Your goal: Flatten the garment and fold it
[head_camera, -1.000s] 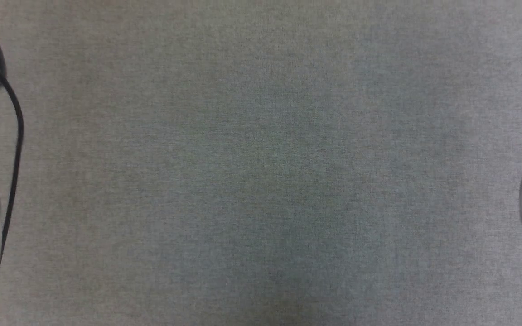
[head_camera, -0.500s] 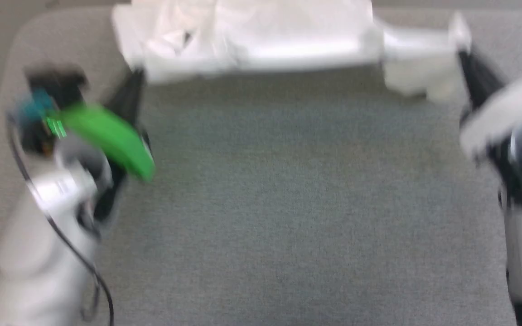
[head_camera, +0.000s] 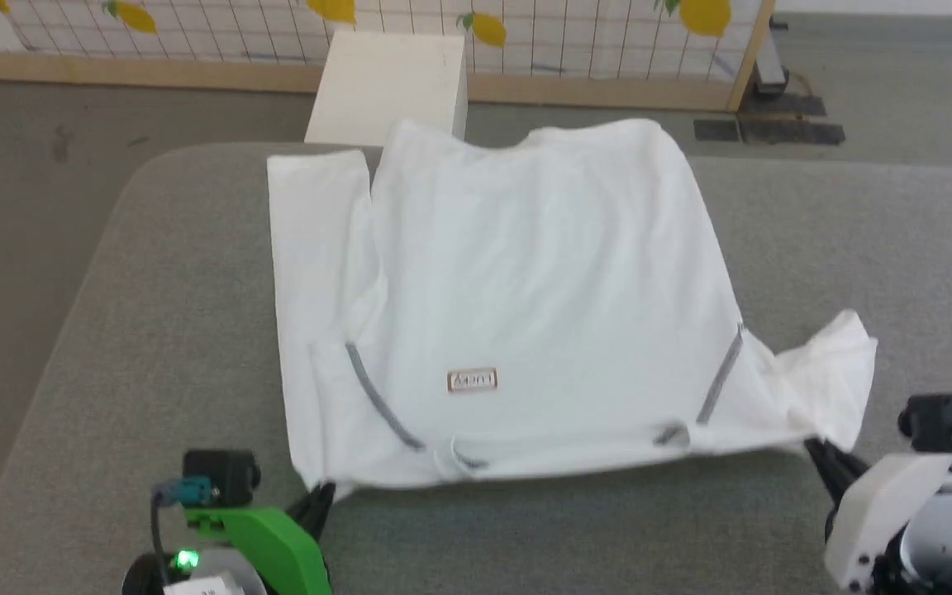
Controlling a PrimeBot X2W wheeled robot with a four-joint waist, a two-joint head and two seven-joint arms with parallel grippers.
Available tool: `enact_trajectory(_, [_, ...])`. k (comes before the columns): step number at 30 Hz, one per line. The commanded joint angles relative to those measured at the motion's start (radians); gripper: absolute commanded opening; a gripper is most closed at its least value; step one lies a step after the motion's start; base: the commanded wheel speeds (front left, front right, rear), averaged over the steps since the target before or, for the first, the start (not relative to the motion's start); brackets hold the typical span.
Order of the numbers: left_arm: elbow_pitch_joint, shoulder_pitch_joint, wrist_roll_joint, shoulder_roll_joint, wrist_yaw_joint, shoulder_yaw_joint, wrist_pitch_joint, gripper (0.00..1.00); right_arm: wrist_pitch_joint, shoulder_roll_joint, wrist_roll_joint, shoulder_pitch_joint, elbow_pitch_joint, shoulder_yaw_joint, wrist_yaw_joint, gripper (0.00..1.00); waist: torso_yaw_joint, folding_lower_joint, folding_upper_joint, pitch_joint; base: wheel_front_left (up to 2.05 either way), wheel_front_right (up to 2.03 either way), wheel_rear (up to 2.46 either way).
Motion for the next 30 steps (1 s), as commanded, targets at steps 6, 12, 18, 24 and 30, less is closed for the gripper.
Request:
enact_trajectory(6, [-0.012, 0.107, 0.006, 0.082, 0.058, -0.050, 0.145, 0.00, 0.174, -0.037, -0.060, 0.120, -0.039, -0.005, -0.002, 0.00, 0.015, 0.0001, 0.0000, -0.060, 0.00, 0.00, 0.00])
enact_trajectory(12, [0.001, 0.147, -0.029, 0.075, 0.071, -0.073, 0.209, 0.00, 0.265, -0.031, -0.068, 0.172, -0.048, 0.034, -0.002, 0.00, 0.016, 0.0001, 0.0000, -0.062, 0.00, 0.00, 0.00])
enact_trajectory(18, [0.035, 0.144, -0.056, 0.053, 0.068, -0.050, 0.180, 1.00, 0.247, -0.027, -0.058, 0.175, -0.026, 0.073, -0.002, 1.00, 0.010, 0.0001, 0.0000, -0.061, 0.00, 0.00, 0.00])
enact_trajectory(24, [0.011, 0.160, -0.102, 0.071, 0.087, 0.011, 0.177, 1.00, 0.259, -0.041, -0.001, 0.181, -0.066, 0.058, -0.002, 1.00, -0.003, 0.0001, 0.0000, -0.064, 0.00, 0.00, 0.00])
enact_trajectory(30, [-0.090, 0.170, -0.122, 0.096, 0.133, 0.137, 0.090, 1.00, 0.269, 0.000, 0.063, 0.179, -0.183, -0.065, -0.002, 1.00, -0.011, 0.0001, 0.0000, -0.061, 0.00, 0.00, 0.00])
